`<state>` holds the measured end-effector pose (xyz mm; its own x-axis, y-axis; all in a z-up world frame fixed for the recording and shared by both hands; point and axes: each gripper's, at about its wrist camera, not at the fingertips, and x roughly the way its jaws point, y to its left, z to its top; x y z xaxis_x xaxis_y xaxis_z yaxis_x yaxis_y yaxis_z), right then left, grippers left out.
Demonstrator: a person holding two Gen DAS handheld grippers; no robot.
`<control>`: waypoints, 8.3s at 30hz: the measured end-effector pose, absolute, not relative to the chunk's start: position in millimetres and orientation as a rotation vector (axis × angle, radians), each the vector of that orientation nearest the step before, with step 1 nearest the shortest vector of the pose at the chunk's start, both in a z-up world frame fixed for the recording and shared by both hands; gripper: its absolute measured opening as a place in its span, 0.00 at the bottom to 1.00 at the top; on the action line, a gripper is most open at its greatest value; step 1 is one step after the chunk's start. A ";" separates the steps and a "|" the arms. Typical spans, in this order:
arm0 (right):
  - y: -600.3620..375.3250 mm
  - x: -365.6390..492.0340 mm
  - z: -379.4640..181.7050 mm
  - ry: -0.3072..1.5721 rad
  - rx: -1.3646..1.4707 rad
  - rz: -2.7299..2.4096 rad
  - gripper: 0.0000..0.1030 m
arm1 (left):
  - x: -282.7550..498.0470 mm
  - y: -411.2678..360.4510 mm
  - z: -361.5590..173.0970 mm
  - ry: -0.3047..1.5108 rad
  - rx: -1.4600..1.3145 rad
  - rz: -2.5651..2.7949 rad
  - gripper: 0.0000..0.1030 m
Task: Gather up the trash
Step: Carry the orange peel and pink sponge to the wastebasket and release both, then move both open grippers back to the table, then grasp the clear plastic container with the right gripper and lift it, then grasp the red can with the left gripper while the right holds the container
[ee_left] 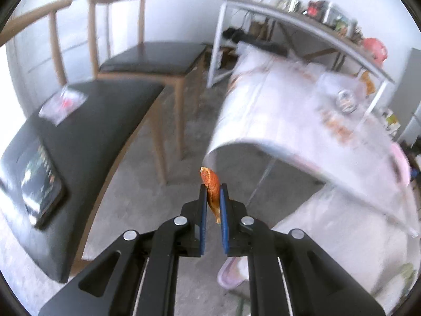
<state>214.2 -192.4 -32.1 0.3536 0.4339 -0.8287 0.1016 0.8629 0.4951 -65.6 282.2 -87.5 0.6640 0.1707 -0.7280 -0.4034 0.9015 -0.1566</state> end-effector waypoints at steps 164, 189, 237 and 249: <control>120.3 344.8 -2.8 1.290 -0.862 0.824 0.89 | 182.0 193.0 -51.5 0.840 -0.504 -0.243 0.83; -103.9 344.1 51.6 1.111 0.099 0.844 0.76 | 247.7 192.2 -42.6 0.781 -0.563 -0.361 0.84; -171.1 190.8 7.8 1.159 0.080 0.393 0.77 | 138.8 54.2 -13.7 0.727 0.032 -0.408 0.64; -180.6 183.9 -7.4 1.153 0.067 0.308 0.85 | 148.4 47.5 -30.8 0.752 -0.138 -0.409 0.64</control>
